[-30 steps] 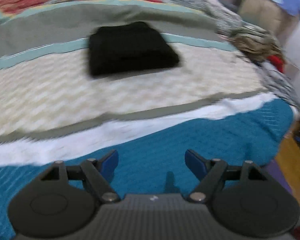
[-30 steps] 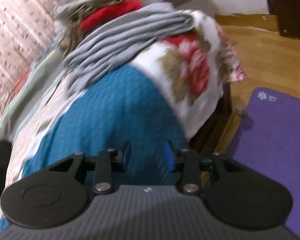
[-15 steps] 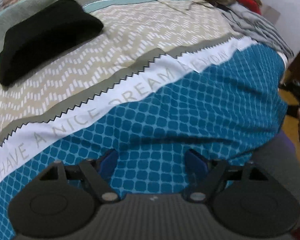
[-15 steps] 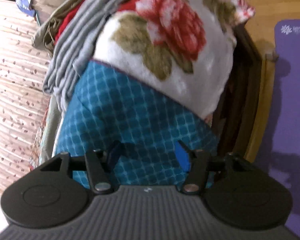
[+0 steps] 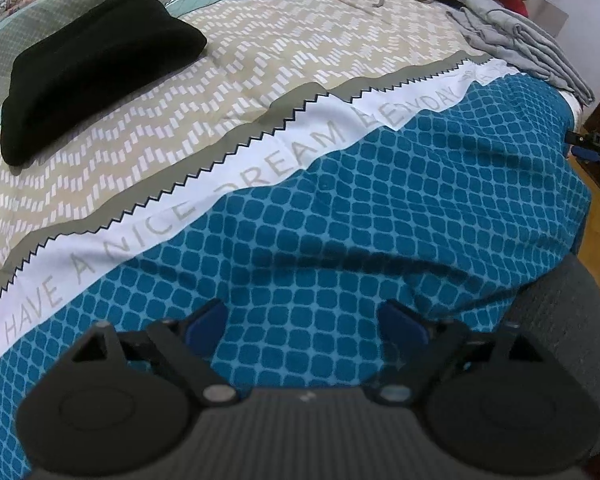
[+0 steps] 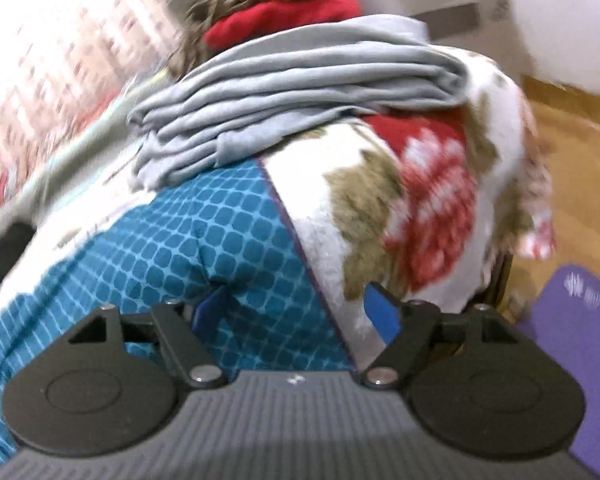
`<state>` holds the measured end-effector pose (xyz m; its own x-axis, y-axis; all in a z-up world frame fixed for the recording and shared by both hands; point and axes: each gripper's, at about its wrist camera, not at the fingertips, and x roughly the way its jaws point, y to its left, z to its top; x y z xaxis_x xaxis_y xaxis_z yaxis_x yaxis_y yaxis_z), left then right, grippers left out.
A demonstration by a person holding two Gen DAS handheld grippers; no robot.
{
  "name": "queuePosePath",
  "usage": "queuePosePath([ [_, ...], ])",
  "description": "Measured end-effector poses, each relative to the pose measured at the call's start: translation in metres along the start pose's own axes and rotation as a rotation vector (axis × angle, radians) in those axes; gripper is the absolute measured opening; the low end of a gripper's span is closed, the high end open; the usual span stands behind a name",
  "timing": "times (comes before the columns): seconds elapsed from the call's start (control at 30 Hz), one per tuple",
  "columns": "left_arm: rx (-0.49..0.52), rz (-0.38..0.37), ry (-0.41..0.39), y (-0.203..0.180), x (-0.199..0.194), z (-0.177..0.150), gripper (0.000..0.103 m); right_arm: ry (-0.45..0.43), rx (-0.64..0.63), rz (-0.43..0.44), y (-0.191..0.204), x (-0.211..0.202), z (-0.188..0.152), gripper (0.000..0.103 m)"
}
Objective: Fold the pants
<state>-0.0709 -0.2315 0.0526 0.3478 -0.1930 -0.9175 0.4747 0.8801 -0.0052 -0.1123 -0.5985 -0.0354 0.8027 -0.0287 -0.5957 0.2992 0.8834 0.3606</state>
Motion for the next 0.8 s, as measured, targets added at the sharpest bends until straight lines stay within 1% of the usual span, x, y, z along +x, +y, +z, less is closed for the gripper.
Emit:
queuePosePath([
  [0.03, 0.002, 0.008, 0.003, -0.002, 0.002, 0.001, 0.092, 0.013, -0.005, 0.019, -0.003, 0.001, 0.004, 0.077],
  [0.07, 0.006, 0.015, 0.006, -0.004, 0.003, 0.001, 0.092, 0.022, -0.001, 0.042, -0.008, 0.004, 0.005, 0.074],
  [0.1, 0.009, 0.022, 0.009, -0.005, 0.004, 0.002, 0.093, 0.033, 0.004, 0.080, -0.013, 0.006, 0.008, 0.057],
  [0.13, 0.010, 0.028, 0.013, -0.006, 0.005, 0.003, 0.093, 0.051, 0.012, 0.124, -0.017, 0.009, 0.010, 0.047],
  [0.17, 0.007, 0.032, 0.017, -0.007, 0.005, 0.004, 0.094, 0.066, 0.017, 0.149, -0.017, 0.011, 0.011, 0.026],
  [0.2, 0.002, 0.033, 0.019, -0.006, 0.006, 0.005, 0.094, 0.075, 0.009, 0.153, -0.014, 0.011, 0.011, 0.008],
  [0.3, -0.016, 0.037, 0.028, -0.005, 0.006, 0.008, 0.094, 0.057, -0.058, 0.107, 0.003, 0.001, 0.007, 0.005],
  [0.37, -0.021, 0.043, 0.027, -0.005, 0.004, 0.008, 0.094, 0.014, -0.105, 0.042, 0.014, -0.016, 0.005, 0.004],
  [0.4, -0.025, 0.045, 0.027, -0.005, 0.003, 0.008, 0.094, -0.017, -0.129, -0.012, 0.017, -0.022, 0.005, 0.004],
  [0.43, -0.029, 0.043, 0.026, -0.006, 0.001, 0.007, 0.094, -0.048, -0.160, -0.083, 0.020, -0.030, 0.009, 0.003],
  [0.47, -0.031, 0.042, 0.026, -0.006, 0.000, 0.007, 0.094, -0.076, -0.201, -0.168, 0.025, -0.036, 0.011, 0.003],
  [0.53, -0.028, 0.040, 0.027, -0.006, -0.001, 0.005, 0.094, -0.112, -0.315, -0.366, 0.035, -0.035, 0.015, 0.002],
  [0.57, -0.020, 0.043, 0.027, -0.007, 0.000, 0.005, 0.094, -0.102, -0.323, -0.398, 0.032, -0.029, 0.016, 0.002],
  [0.63, -0.002, 0.048, 0.027, -0.011, 0.000, 0.005, 0.094, -0.060, -0.289, -0.427, 0.026, -0.013, 0.018, 0.002],
  [0.73, 0.041, 0.067, 0.031, -0.016, 0.001, 0.001, 0.094, -0.011, -0.353, -0.522, 0.027, 0.017, 0.005, 0.002],
  [0.77, 0.059, 0.073, 0.034, -0.017, 0.002, -0.002, 0.094, 0.023, -0.350, -0.578, 0.021, 0.026, 0.000, 0.002],
  [0.8, 0.076, 0.077, 0.036, -0.019, 0.002, -0.005, 0.094, 0.073, -0.316, -0.650, 0.008, 0.036, -0.006, 0.002],
])
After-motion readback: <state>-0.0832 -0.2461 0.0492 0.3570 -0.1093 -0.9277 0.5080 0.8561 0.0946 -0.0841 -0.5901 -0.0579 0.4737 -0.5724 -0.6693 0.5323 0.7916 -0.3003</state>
